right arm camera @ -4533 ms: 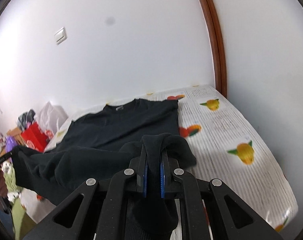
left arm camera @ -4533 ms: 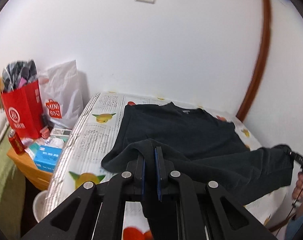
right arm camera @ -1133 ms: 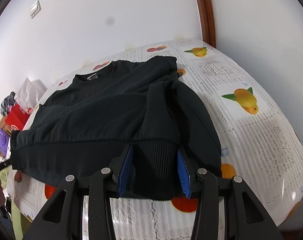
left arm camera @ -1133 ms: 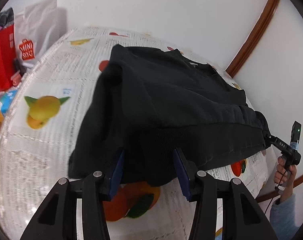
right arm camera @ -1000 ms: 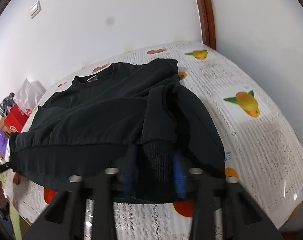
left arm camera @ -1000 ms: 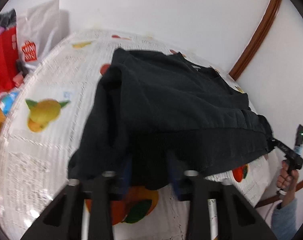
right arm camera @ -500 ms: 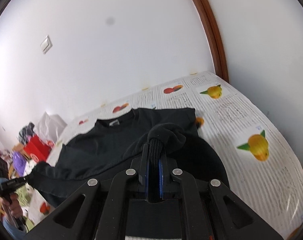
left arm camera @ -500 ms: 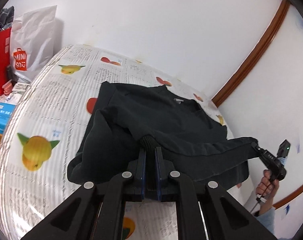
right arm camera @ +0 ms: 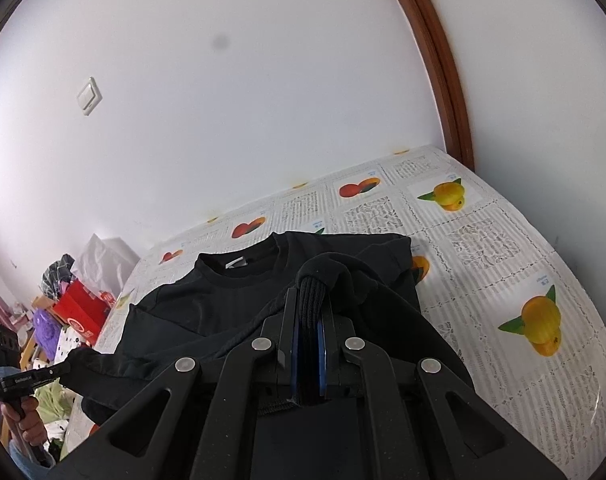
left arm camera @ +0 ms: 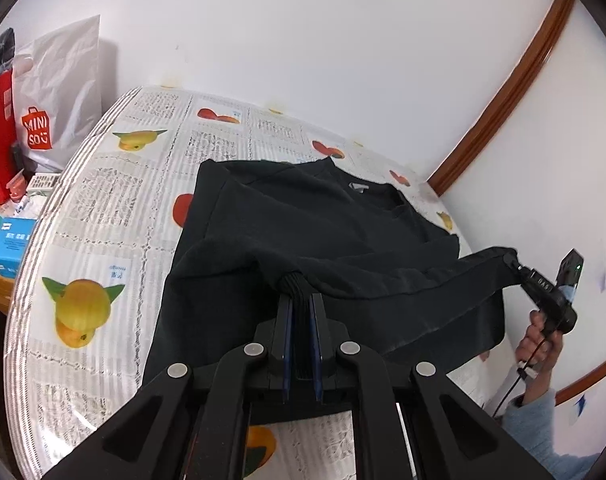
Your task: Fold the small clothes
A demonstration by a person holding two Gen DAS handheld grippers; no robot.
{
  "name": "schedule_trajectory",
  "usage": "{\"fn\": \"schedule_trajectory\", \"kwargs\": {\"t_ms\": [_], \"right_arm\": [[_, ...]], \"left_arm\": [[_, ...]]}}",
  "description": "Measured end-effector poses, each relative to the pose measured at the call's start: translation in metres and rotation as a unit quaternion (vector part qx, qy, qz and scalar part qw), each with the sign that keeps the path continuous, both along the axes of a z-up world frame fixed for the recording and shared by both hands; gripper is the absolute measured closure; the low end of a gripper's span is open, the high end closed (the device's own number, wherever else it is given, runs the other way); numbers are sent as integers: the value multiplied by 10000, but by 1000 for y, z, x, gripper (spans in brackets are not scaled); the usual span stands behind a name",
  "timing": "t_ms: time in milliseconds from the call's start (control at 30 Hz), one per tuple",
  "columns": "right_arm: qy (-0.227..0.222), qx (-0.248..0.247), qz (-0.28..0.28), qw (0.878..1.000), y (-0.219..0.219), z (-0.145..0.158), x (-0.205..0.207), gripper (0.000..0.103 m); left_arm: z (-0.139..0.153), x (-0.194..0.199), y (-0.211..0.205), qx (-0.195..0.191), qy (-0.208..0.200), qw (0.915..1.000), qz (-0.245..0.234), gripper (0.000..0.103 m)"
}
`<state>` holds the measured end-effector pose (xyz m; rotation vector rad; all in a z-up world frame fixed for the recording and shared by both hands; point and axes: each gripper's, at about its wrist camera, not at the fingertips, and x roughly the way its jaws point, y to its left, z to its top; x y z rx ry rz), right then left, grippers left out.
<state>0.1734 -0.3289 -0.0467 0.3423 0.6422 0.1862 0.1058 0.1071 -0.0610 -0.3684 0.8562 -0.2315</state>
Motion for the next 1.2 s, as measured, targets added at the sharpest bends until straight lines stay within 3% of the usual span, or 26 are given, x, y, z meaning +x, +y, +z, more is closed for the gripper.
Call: {"fn": "schedule_trajectory", "kwargs": {"t_ms": [233,300,433,533,633,767,933,1033,1200], "right_arm": [[10,91,-7,10000,-4,0,-9,96],[-13,15,-12,10000,-3,2,-7,96],[2,-20,-54,10000,-4,2,7,96],[66,21,-109,9999,-5,-3,24,96],[201,65,-164,9996,-7,-13,43,96],[472,-124,-226,9986,-5,-31,65,96],[865,-388,-258,9952,-7,-49,70,91],[799,-544,-316,9948,-7,-41,55,87],[341,-1054,-204,9936,14,-8,13,71]], "left_arm": [[5,13,2,-139,-312,9992,208,95],[11,22,4,34,-494,9979,405,95],[12,43,9,19,-643,9964,556,95],[12,61,13,423,-823,9919,873,95],[2,83,21,351,-686,9929,901,95],[-16,99,24,204,-428,9960,764,95],[-24,86,20,103,-246,9988,414,95],[-23,70,13,155,-251,9995,125,95],[-17,35,-7,329,-323,9981,-400,95]]}}
